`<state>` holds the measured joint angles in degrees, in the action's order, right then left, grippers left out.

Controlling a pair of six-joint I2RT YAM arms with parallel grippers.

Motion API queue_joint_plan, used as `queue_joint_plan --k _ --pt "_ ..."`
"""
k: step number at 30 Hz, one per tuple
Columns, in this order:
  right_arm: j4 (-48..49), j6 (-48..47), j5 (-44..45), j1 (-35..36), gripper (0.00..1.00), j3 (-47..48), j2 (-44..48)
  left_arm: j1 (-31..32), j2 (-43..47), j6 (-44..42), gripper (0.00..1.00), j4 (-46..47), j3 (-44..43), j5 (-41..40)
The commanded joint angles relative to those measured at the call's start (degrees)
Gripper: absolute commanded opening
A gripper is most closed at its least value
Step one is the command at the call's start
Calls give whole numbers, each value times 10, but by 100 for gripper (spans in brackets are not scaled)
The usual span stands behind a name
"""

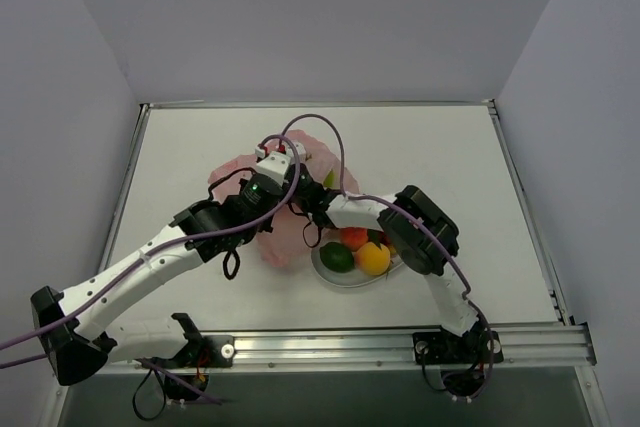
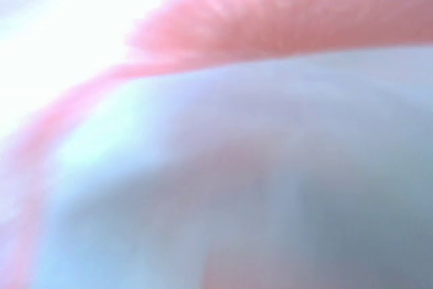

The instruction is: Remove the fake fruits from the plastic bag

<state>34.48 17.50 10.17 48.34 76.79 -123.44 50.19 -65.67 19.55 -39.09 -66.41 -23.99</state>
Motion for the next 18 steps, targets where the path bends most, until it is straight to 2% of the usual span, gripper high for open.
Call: queue_joint_plan --k 1,7,12,18 --pt "-5 -3 0 -2 13 -22 85 -34 -10 25 2 -12 -5 -22" --pt "-28 -5 -5 -1 12 -63 145 -80 -51 28 2 -5 -19 3" --pt "-53 1 -6 5 12 -106 199 -89 -90 11 2 17 -47 -3" --pt "-79 1 -38 16 14 -180 291 -104 -125 8 2 61 -38 18"
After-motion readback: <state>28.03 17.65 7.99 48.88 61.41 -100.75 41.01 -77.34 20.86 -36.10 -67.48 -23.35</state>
